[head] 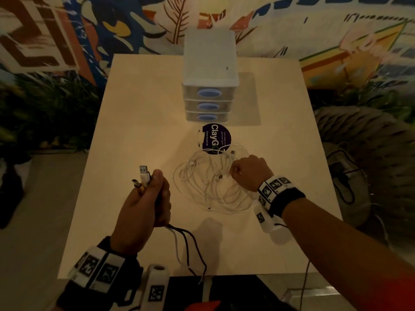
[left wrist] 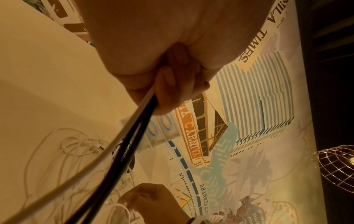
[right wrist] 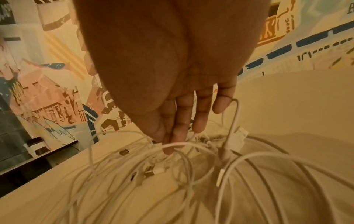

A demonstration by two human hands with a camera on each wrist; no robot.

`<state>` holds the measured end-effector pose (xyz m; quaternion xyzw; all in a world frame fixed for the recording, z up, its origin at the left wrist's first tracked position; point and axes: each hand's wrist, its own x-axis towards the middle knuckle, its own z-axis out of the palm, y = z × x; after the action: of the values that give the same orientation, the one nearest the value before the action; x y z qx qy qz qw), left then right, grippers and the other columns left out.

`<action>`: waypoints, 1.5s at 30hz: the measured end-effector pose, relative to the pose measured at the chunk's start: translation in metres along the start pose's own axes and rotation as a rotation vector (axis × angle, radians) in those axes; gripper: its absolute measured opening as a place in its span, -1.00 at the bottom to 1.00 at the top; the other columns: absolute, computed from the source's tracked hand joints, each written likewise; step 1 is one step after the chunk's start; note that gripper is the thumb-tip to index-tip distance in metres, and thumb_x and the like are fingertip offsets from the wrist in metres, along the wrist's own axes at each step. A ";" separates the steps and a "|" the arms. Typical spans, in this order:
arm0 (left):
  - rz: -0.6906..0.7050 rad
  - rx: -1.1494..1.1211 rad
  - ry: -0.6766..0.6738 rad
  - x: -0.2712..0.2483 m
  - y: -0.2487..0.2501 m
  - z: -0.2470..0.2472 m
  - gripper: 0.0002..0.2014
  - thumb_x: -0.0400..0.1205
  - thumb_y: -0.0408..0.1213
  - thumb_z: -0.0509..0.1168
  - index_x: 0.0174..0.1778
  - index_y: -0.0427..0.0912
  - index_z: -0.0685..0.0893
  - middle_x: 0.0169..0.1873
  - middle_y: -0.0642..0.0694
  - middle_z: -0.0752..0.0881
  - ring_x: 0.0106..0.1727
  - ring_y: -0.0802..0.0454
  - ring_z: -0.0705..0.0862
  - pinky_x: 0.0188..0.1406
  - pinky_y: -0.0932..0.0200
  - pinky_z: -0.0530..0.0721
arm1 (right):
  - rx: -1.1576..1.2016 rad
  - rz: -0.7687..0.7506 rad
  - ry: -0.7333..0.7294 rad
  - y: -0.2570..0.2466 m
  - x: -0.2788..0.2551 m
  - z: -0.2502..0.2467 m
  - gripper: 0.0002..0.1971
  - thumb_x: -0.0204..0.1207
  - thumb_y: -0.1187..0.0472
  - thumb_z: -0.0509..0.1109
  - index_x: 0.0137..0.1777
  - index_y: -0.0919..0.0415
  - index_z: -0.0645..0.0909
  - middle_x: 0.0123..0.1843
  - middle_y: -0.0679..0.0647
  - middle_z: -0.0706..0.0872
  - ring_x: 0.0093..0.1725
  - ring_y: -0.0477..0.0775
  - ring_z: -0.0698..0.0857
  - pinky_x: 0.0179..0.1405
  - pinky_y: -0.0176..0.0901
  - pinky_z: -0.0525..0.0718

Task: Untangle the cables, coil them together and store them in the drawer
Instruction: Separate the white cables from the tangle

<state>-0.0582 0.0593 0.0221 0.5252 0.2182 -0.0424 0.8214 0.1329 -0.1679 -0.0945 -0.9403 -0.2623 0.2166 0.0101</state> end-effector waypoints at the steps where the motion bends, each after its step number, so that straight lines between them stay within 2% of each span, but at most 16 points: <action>1: -0.002 0.000 0.000 0.001 0.000 0.000 -0.40 0.36 0.41 0.50 -0.36 -0.09 0.48 -0.54 -0.01 0.21 -0.59 0.09 0.07 -0.60 0.26 0.18 | 0.018 0.007 -0.001 0.002 0.000 0.002 -0.70 0.72 -0.09 0.18 0.24 -0.12 0.70 0.22 0.02 0.78 0.28 0.23 0.65 0.26 0.08 0.47; 4: -0.018 0.001 0.004 0.004 0.000 0.002 -0.39 0.31 0.42 0.53 -0.37 -0.08 0.50 -0.55 -0.02 0.23 -0.59 0.09 0.08 -0.59 0.28 0.19 | 0.022 0.021 -0.055 0.001 -0.001 0.004 -0.69 0.64 -0.18 0.28 0.31 -0.23 0.66 0.28 -0.10 0.76 0.33 0.13 0.66 0.39 0.10 0.40; 6: -0.032 0.005 0.004 0.006 -0.001 0.003 -0.38 0.29 0.42 0.54 -0.37 -0.08 0.51 -0.55 -0.01 0.25 -0.60 0.11 0.09 -0.60 0.28 0.20 | -0.011 0.019 -0.066 -0.002 0.000 0.008 -0.68 0.60 -0.21 0.32 0.31 -0.25 0.63 0.31 -0.14 0.74 0.34 0.08 0.66 0.39 0.09 0.38; 10: -0.042 0.048 -0.006 0.012 -0.002 0.004 -0.36 0.31 0.43 0.52 -0.33 -0.12 0.50 -0.55 -0.02 0.25 -0.61 0.11 0.11 -0.59 0.27 0.20 | -0.009 0.005 -0.013 -0.009 0.007 0.011 -0.79 0.64 -0.12 0.27 0.15 -0.15 0.66 0.19 -0.08 0.77 0.25 0.11 0.68 0.27 0.02 0.42; 15: -0.042 0.096 -0.003 0.016 -0.003 0.008 -0.44 0.47 0.37 0.42 -0.31 -0.10 0.50 -0.55 -0.01 0.25 -0.59 0.10 0.11 -0.57 0.24 0.16 | -0.129 -0.124 0.039 -0.012 0.009 0.010 -0.68 0.68 -0.10 0.19 0.18 0.04 0.67 0.13 0.04 0.77 0.19 0.19 0.67 0.16 0.06 0.55; 17: -0.051 0.107 0.012 0.016 -0.004 0.011 -0.50 0.59 0.29 0.33 -0.31 -0.11 0.49 -0.55 -0.02 0.24 -0.59 0.10 0.10 -0.56 0.23 0.15 | 0.010 -0.158 0.072 -0.010 0.006 0.005 -0.70 0.68 -0.09 0.23 0.15 0.07 0.67 0.08 0.06 0.76 0.13 0.19 0.66 0.13 0.06 0.59; 20: -0.060 0.140 0.029 0.019 -0.007 0.017 -0.57 0.71 0.16 0.22 -0.33 -0.09 0.49 -0.53 -0.04 0.21 -0.55 0.06 0.07 -0.53 0.17 0.10 | 0.378 -0.230 0.199 -0.002 -0.004 -0.009 -0.80 0.67 0.00 0.33 0.05 0.12 0.65 -0.04 0.05 0.72 -0.04 0.12 0.63 0.05 0.10 0.62; 24: -0.023 0.200 0.020 0.024 -0.010 0.025 -0.62 0.75 0.03 0.11 -0.25 -0.15 0.58 -0.53 -0.07 0.17 -0.54 0.04 0.04 -0.55 0.18 0.12 | 0.817 -0.162 0.256 0.005 -0.018 -0.032 -0.86 0.76 0.04 0.27 0.14 0.07 0.58 0.06 -0.04 0.77 -0.08 -0.16 0.68 -0.06 -0.24 0.56; 25: -0.012 0.213 0.013 0.025 -0.010 0.027 -0.62 0.75 0.03 0.10 -0.19 -0.19 0.59 -0.53 -0.08 0.17 -0.53 0.03 0.02 -0.55 0.17 0.11 | 0.925 -0.127 0.256 0.004 -0.019 -0.036 -0.88 0.78 0.05 0.25 0.12 0.06 0.56 0.06 -0.04 0.81 -0.05 -0.16 0.74 -0.05 -0.25 0.60; 28: 0.000 0.246 -0.009 0.029 -0.009 0.034 -0.60 0.76 0.02 0.09 -0.06 -0.26 0.62 -0.50 -0.16 0.14 -0.50 -0.02 -0.02 -0.54 0.13 0.07 | 1.274 -0.068 0.249 0.003 -0.018 -0.047 -0.87 0.83 0.14 0.17 0.09 0.14 0.50 -0.02 0.15 0.87 -0.04 0.10 0.82 -0.01 -0.07 0.74; 30: 0.005 0.278 -0.002 0.030 -0.009 0.037 -0.60 0.76 0.02 0.09 0.00 -0.24 0.66 -0.48 -0.17 0.19 -0.54 0.03 0.04 -0.55 0.17 0.11 | 1.474 -0.052 0.246 0.004 -0.019 -0.054 -0.86 0.83 0.19 0.17 0.08 0.22 0.50 -0.02 0.32 0.84 -0.06 0.22 0.82 0.00 0.03 0.79; 32: 0.009 0.323 0.007 0.031 -0.010 0.041 -0.61 0.78 0.00 0.09 0.05 -0.20 0.70 -0.45 -0.16 0.30 -0.56 0.08 0.12 -0.57 0.21 0.18 | 1.557 -0.042 0.232 0.006 -0.021 -0.060 -0.86 0.82 0.21 0.17 0.11 0.28 0.49 -0.02 0.36 0.82 -0.04 0.27 0.82 0.07 0.11 0.81; 37: 0.017 0.395 -0.002 0.036 -0.013 0.045 -0.64 0.78 0.00 0.11 0.10 -0.13 0.74 -0.37 -0.22 0.48 -0.59 0.11 0.26 -0.58 0.23 0.31 | 1.555 -0.022 0.210 0.011 -0.027 -0.069 -0.86 0.81 0.24 0.20 0.13 0.34 0.49 -0.07 0.29 0.83 -0.06 0.23 0.83 0.12 0.15 0.81; 40: 0.004 0.392 0.002 0.041 -0.015 0.046 -0.62 0.76 0.02 0.12 0.06 -0.15 0.74 -0.36 -0.22 0.55 -0.59 0.09 0.26 -0.59 0.24 0.30 | 1.396 -0.082 0.196 0.016 -0.034 -0.069 -0.95 0.74 0.27 0.33 0.03 0.20 0.58 -0.14 0.17 0.87 -0.04 0.30 0.84 0.16 0.20 0.79; 42: -0.026 0.394 0.014 0.047 -0.018 0.047 -0.62 0.81 -0.01 0.10 0.09 -0.16 0.74 -0.34 -0.23 0.62 -0.60 0.08 0.23 -0.58 0.23 0.28 | 1.239 -0.140 0.149 0.017 -0.045 -0.067 -0.91 0.65 0.26 0.47 0.05 0.14 0.60 -0.13 0.10 0.88 -0.01 0.22 0.85 0.14 0.11 0.79; 45: -0.136 0.395 0.042 0.057 -0.023 0.050 -0.57 0.81 0.04 0.10 0.12 -0.16 0.78 -0.23 -0.26 0.79 -0.61 0.06 0.22 -0.55 0.20 0.28 | 1.112 -0.188 0.048 0.012 -0.066 -0.059 -0.70 0.56 0.18 0.58 0.22 0.01 0.60 -0.04 -0.05 0.88 0.07 -0.08 0.83 0.22 -0.17 0.73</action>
<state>0.0019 0.0138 -0.0021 0.6608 0.2579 -0.1287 0.6931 0.1125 -0.2053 -0.0159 -0.7708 -0.1911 0.2990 0.5291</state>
